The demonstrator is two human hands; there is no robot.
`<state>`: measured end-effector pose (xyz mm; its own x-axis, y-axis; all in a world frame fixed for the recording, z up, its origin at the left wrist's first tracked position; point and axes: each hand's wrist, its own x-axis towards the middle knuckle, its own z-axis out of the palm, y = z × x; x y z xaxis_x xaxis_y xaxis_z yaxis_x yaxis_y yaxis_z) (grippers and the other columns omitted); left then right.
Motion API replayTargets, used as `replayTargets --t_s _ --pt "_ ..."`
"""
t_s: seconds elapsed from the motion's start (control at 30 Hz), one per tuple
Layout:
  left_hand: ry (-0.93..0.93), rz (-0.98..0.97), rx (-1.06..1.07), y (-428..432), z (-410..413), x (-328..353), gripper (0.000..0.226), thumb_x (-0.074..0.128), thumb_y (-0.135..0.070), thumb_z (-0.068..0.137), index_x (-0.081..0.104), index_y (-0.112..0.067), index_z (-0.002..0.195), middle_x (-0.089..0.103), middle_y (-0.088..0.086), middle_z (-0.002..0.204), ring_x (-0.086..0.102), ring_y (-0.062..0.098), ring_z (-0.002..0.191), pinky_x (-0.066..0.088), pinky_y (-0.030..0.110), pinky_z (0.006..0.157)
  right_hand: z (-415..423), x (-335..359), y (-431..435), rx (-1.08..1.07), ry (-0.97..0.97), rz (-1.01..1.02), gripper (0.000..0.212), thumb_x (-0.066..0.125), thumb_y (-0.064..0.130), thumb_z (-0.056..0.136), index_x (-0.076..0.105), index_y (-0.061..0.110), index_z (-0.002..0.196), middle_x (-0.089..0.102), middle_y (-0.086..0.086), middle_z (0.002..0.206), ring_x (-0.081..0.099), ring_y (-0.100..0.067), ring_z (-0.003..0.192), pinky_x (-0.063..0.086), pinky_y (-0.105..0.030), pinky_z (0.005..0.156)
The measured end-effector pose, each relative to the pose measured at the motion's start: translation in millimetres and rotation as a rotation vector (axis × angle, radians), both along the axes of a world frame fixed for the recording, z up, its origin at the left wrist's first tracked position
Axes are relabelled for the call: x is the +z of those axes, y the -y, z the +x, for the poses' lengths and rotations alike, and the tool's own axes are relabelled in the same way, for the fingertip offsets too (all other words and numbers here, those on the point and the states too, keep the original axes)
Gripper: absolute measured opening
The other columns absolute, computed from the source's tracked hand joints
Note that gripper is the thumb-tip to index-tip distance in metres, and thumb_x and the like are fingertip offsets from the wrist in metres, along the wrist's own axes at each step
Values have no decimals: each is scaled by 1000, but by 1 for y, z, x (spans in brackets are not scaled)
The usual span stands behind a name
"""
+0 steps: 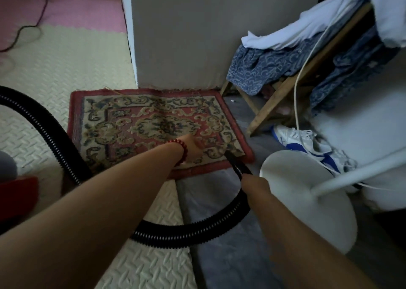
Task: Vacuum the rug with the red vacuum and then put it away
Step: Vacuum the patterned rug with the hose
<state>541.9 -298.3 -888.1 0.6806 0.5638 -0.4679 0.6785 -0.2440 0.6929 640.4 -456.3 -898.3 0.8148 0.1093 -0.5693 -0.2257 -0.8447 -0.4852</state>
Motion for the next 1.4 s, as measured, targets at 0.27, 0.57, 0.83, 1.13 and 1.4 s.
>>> replayTargets --t_s 0.27,0.57,0.83,1.13,1.4 --pt "-23 -1 224 28 -6 29 25 59 -9 91 63 -7 116 60 7 105 56 17 89 47 20 72 -44 -12 -2 158 -273 55 44 50 24 91 48 4 130 61 -10 122 62 -26 108 50 -33 87" --pt "-72 98 389 47 -63 49 25 55 -8 91 66 -8 113 64 11 112 61 26 102 49 33 95 -85 -1 -11 313 -334 313 53 47 22 95 32 7 143 41 -11 144 43 -27 129 38 -34 100" --pt "-125 191 420 59 -117 45 30 58 -13 91 63 -8 120 58 6 127 52 22 117 39 18 85 -124 18 -24 469 -180 203 54 51 20 92 27 8 139 51 -17 131 55 -34 112 45 -35 78" --pt "-137 130 473 64 -172 28 32 55 -16 92 62 -14 123 66 8 104 63 19 77 42 18 48 -195 25 -47 691 -153 170 61 52 33 93 29 6 142 45 -14 141 47 -30 126 41 -32 94" --pt "-63 187 453 61 -245 34 32 54 -12 91 62 -11 122 64 5 120 60 18 102 40 14 72 -229 38 -78 600 -252 230 40 32 22 100 53 2 127 53 -11 131 53 -26 106 42 -29 80"
